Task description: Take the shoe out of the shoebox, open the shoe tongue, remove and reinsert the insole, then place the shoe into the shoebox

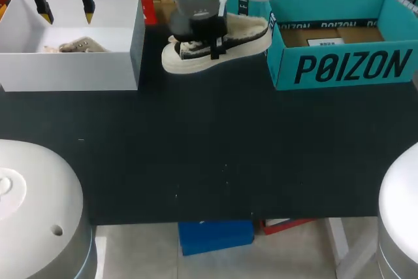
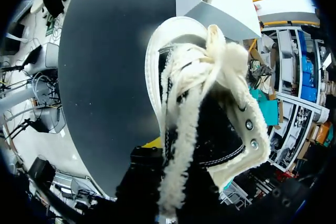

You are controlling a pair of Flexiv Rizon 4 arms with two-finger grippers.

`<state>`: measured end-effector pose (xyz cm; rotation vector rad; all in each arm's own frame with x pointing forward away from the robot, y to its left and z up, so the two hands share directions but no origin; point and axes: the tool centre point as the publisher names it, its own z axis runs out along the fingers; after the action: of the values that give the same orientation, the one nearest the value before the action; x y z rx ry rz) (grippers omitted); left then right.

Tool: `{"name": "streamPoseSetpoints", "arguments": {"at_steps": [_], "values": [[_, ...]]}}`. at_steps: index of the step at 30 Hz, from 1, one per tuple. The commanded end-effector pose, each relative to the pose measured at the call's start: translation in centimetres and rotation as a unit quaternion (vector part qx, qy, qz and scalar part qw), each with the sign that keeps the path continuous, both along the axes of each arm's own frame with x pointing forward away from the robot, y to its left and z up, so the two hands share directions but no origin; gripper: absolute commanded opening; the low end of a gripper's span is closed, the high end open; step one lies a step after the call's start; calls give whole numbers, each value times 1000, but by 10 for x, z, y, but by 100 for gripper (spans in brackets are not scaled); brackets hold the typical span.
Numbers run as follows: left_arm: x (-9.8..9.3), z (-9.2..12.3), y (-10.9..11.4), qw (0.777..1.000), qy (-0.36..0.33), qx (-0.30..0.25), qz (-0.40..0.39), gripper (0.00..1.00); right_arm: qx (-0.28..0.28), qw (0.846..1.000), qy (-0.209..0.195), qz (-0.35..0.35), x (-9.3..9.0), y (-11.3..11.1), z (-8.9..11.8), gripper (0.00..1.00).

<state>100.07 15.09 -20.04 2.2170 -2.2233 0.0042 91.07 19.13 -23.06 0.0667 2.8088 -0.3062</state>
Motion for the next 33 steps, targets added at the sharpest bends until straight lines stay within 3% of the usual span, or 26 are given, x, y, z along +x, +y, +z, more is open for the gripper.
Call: {"name": "streamPoseSetpoints", "arguments": {"at_steps": [1, 9, 23, 33], "values": [[0, 0, 0, 1000, 1, 1, 1, 100, -7, 1000, 12, -9, -3, 21, -34, 0], [0, 0, 0, 1000, 1, 1, 1, 100, 15, 999, 34, -6, -32, 33, -82, 0], [0, 0, 0, 1000, 1, 1, 1, 100, 46, 999, 20, -4, -66, 42, -117, 0], [0, 0, 0, 1000, 1, 1, 1, 100, 50, 998, 36, 2, -80, 39, -144, 0]]}}
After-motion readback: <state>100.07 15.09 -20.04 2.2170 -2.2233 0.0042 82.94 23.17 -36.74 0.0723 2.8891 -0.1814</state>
